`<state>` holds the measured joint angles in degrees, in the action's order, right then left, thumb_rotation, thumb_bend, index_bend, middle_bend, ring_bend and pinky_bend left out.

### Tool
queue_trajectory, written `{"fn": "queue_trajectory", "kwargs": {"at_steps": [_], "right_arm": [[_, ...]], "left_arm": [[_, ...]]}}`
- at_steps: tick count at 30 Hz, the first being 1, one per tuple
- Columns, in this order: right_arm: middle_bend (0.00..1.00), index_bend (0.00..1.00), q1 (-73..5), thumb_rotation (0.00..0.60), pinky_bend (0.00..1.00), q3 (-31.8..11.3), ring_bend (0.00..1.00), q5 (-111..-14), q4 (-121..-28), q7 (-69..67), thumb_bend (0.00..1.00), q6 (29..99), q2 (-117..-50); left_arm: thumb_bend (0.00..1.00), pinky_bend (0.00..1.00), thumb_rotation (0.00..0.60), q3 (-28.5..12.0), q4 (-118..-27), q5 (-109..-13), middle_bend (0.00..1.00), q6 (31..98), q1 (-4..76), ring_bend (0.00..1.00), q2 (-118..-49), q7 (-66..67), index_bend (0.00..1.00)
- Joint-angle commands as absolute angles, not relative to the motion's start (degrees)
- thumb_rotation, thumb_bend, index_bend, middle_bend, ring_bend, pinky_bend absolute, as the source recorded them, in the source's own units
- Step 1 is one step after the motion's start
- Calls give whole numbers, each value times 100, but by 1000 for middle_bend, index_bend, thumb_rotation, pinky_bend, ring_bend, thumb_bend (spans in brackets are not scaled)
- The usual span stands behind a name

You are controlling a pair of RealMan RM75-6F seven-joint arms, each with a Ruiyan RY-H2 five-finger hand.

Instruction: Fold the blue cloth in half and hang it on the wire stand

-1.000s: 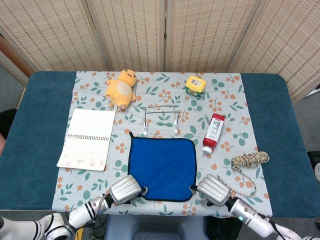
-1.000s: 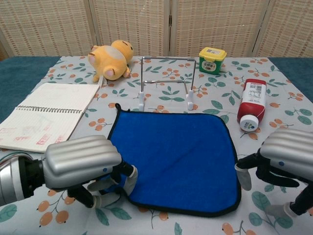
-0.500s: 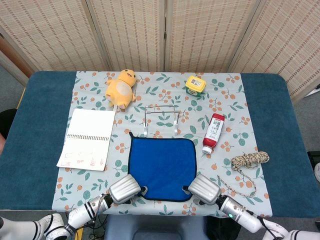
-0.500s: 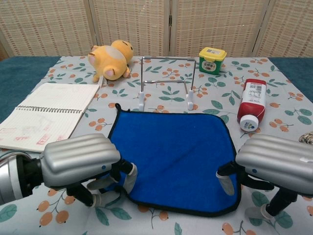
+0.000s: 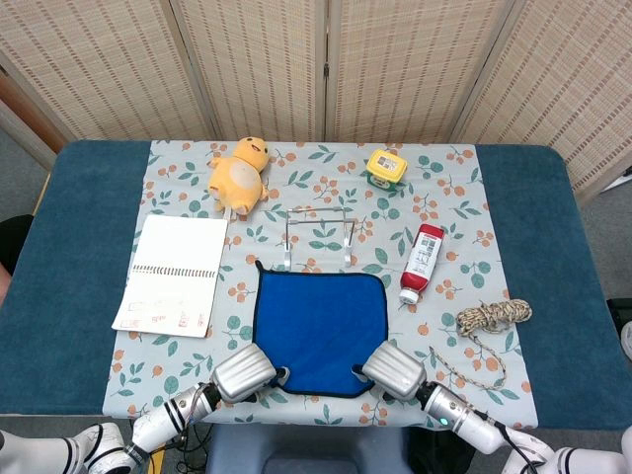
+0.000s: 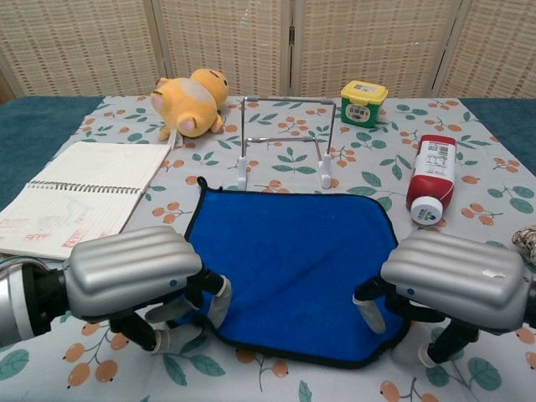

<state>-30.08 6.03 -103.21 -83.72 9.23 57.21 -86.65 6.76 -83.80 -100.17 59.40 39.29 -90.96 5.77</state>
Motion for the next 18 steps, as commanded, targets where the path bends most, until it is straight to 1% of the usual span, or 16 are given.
{"fn": "queue_trajectory", "kwargs": {"at_steps": [1,6,12,14,18], "right_arm": [[910,545,-3035,600,934,595,825,-10280,-8335,921,270,5714,-8724],[913,574,-3079,600,934,580,826,-10201,-8238,918,304,5700,-8848],[928,669,-3092,600,952,579,834,-10164,-8176,824,392,5816,-8921],[931,695,-3094,600,953,571,835,-10148,-8202,779,405,5865,-8906],[934,710,-3085,600,953,509,836,-10110,-8359,704,408,6043,-8796]], "left_arm": [[446,971,600,676,-8388,-10005,869,5950,3920,818,-9082,575,502],[446,971,600,674,-8406,-9981,869,5967,3907,818,-9042,563,502],[446,971,600,648,-8437,-9934,869,6045,3869,818,-8973,483,502],[446,971,600,618,-8463,-9900,869,6075,3861,818,-8936,416,502],[446,971,600,531,-8577,-9842,869,6127,3877,818,-8797,283,504]]}}
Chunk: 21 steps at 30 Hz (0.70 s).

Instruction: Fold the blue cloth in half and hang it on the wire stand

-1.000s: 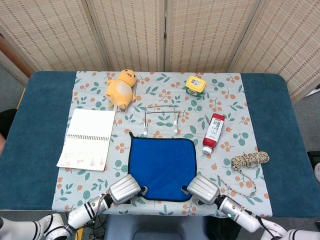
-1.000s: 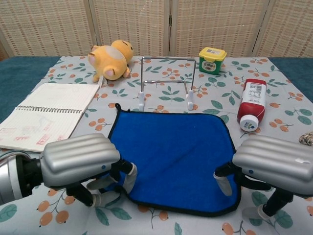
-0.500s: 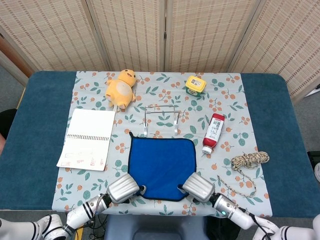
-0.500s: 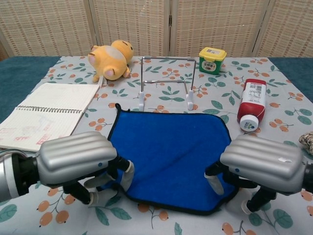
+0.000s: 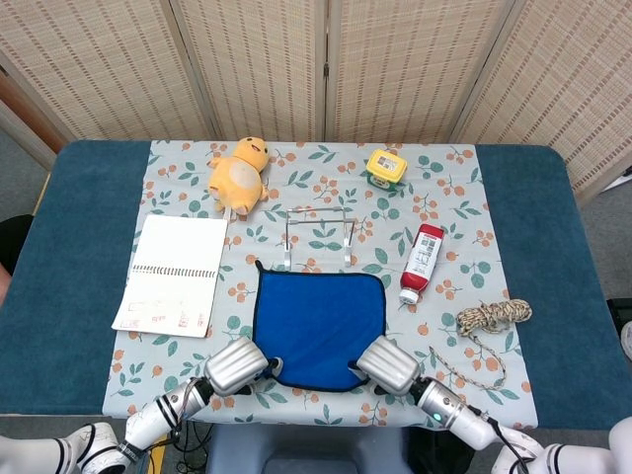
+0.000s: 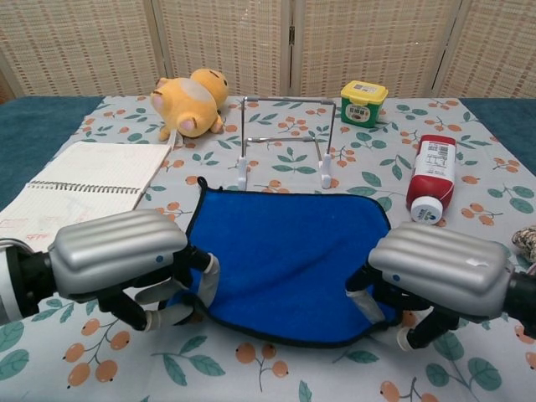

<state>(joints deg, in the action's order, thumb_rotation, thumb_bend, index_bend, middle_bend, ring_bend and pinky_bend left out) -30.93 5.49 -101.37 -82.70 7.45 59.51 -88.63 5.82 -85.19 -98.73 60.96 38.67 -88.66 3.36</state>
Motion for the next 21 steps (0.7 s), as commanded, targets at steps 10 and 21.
{"fn": "queue_trajectory", "kwargs": {"at_steps": [10,21], "right_arm": [[937,714,-3086,600,954,254,838,-9832,-8732,625,407,6278,-8412],[939,714,-3029,600,953,169,838,-9654,-8981,615,407,6447,-7930]], "left_arm": [[446,971,600,179,-8945,-9419,869,5894,4059,818,-8422,-126,506],[445,967,600,-69,-9396,-8635,859,5140,4310,797,-8268,-69,510]]}}
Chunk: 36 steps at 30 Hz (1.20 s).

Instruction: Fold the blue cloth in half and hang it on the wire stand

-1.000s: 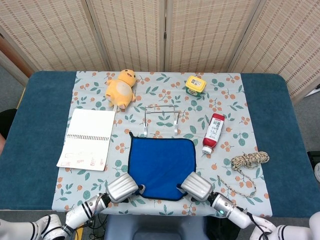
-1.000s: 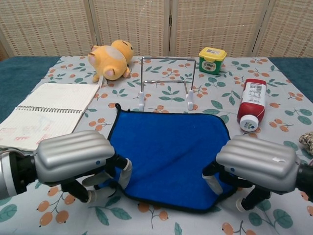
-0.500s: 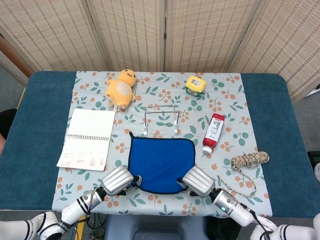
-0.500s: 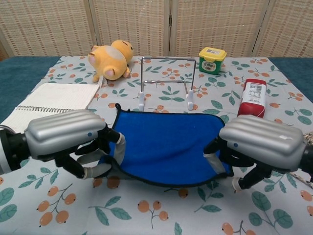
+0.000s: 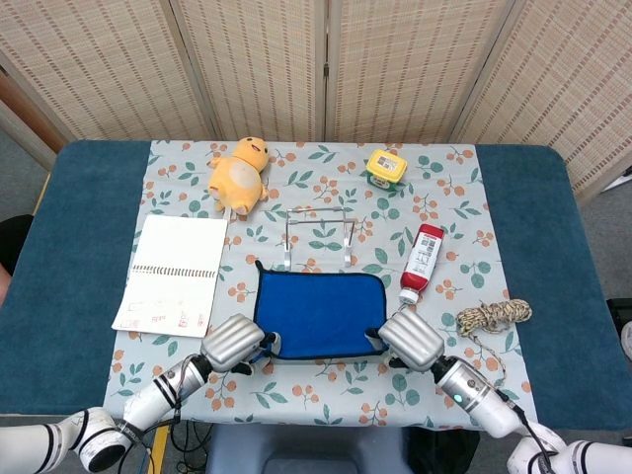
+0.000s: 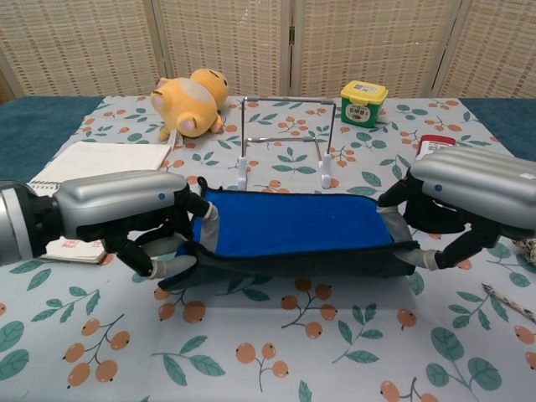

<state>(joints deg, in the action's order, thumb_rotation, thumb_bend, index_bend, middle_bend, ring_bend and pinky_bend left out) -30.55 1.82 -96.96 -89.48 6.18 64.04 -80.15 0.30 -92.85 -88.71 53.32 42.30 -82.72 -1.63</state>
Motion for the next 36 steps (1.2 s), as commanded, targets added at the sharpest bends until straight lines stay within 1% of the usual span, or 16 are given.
{"fn": "queue_trajectory", "kwargs": {"at_steps": [1,6,15,25,36], "right_arm": [[939,714,-3016,600,953,166,838,-9637,-8982,610,407,6463,-7898],[939,714,-3000,600,953,94,838,-9496,-8922,557,408,6478,-7850],[939,714,-3095,600,953,-192,838,-9115,-8639,605,407,6366,-8072],[939,714,-3230,600,953,-448,838,-8723,-8434,772,408,6201,-8330],[939,714,-3354,600,954,-690,838,-8257,-8182,1293,407,6103,-8690]], "left_arm": [[444,967,600,-106,-9415,-8551,857,5094,4330,793,-8278,-23,511],[444,966,600,-326,-9356,-8047,850,4864,4456,786,-8389,365,513],[444,966,600,-671,-8999,-7415,849,4725,4691,785,-8590,940,512],[444,966,600,-803,-8473,-7250,849,4697,4970,785,-8763,1543,513],[444,966,600,-883,-7612,-7406,847,4660,5305,783,-9140,1780,516]]}}
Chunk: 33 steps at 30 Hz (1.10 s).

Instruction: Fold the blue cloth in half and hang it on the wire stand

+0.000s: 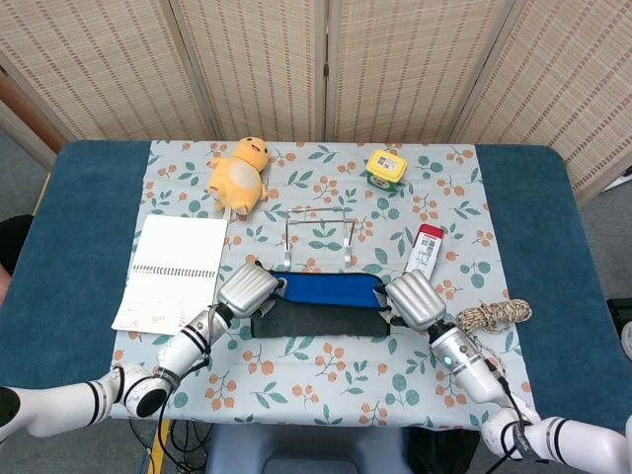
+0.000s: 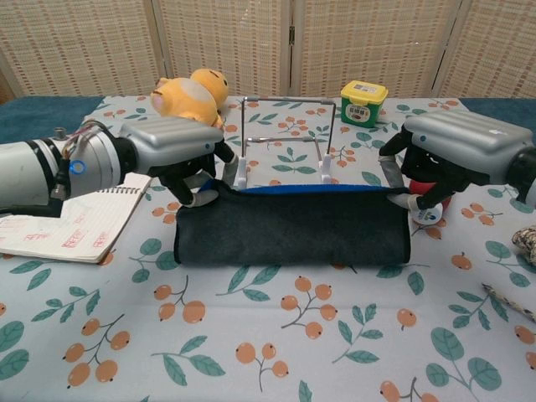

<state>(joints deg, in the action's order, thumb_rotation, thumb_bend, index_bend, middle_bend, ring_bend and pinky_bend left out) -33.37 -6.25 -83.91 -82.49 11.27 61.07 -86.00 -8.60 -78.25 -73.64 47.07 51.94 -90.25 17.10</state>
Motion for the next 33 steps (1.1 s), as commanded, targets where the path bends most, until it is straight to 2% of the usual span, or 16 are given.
{"fn": "queue_trajectory", "kwargs": {"at_steps": [1,18,33], "right_arm": [[939,714,-3360,600,953,-709,838,-8208,-8158,1362,407,6099,-8722],[939,714,-3449,600,953,-830,838,-7642,-7697,2022,407,6022,-9159],[939,714,-3571,600,953,-902,838,-7421,-7387,2287,407,5984,-9454]], "left_arm": [[444,966,600,-892,-7544,-7403,846,4645,5335,783,-9174,1796,516],[444,966,600,-935,-6633,-7232,832,4370,5670,777,-9601,1979,504],[439,964,600,-948,-6276,-6895,810,4176,5828,765,-9779,2329,476]]}}
